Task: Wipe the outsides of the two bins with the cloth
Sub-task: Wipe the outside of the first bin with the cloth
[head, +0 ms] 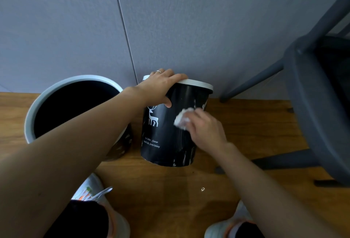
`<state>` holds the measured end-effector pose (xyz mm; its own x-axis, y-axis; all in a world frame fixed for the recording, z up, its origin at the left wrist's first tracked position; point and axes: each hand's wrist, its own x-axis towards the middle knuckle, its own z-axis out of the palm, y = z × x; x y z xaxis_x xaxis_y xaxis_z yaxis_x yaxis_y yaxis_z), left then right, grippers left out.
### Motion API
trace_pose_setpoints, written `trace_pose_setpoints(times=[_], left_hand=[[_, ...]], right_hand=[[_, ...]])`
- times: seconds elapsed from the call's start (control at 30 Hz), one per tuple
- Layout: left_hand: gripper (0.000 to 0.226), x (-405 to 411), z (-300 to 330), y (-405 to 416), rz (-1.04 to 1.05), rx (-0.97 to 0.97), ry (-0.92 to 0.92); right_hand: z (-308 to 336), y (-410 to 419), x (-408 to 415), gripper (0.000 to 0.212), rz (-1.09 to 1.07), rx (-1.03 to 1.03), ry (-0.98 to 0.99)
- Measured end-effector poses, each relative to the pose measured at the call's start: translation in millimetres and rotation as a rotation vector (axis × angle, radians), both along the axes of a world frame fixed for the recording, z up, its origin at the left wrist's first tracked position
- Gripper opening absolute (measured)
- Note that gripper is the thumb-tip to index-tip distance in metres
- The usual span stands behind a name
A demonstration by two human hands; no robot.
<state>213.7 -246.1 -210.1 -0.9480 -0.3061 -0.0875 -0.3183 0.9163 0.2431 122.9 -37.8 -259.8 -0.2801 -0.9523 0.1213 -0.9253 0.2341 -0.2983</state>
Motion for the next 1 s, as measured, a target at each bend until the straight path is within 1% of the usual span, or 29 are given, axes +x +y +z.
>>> trace_pose_setpoints(times=[0.07,0.17,0.23,0.33,0.4,0.47,0.57,0.63,0.7,0.77,0.9,1.0], left_hand=[[0.099,-0.3,0.4,0.3,-0.008,-0.007,0.0],[0.098,-1.3,1.1,1.1,-0.019,-0.009,-0.003],[0.098,-2.0,1.5,0.9,-0.017,0.001,-0.004],[0.096,-2.2,1.4,0.1,-0.015,0.017,0.001],[0.096,-2.3,0.7,0.0,-0.024,0.018,0.001],[0.097,-2.5,0.6,1.0,-0.019,0.009,-0.006],[0.098,-1.7,0.2,2.2,-0.011,-0.012,-0.003],[0.097,-1.8,-0.1,2.0,-0.014,-0.017,0.002],[0.097,-2.6,-0.3,1.1,-0.013,-0.013,-0.001],[0.098,-4.1,-0.9,0.4,-0.011,-0.011,-0.006],[0.096,-3.7,-1.8,-1.7,-0.014,0.007,0.001],[0.095,-3.0,-2.0,-1.9,-0.028,0.006,0.003]], right_hand=[[9.5,-18.8,-8.4,0.026,-0.092,-0.071,-0.013],[10.5,-24.6,-7.2,0.027,-0.11,-0.084,-0.016],[-0.9,-6.3,4.9,0.027,-0.046,-0.009,-0.04],[-20.6,30.7,32.0,0.028,0.136,0.151,-0.103],[-22.8,35.8,36.7,0.029,0.168,0.146,-0.127],[-14.9,18.2,29.0,0.027,0.085,0.083,-0.099],[5.4,-21.2,5.4,0.03,-0.108,-0.052,-0.064],[14.8,-38.0,-6.2,0.034,-0.142,-0.066,-0.036],[14.3,-37.1,-5.5,0.033,-0.117,-0.043,-0.006],[2.5,-18.6,7.6,0.03,-0.056,-0.002,-0.014],[-33.8,39.1,49.0,0.03,0.15,0.221,-0.094],[-38.5,46.2,57.3,0.033,0.257,0.285,-0.076]])
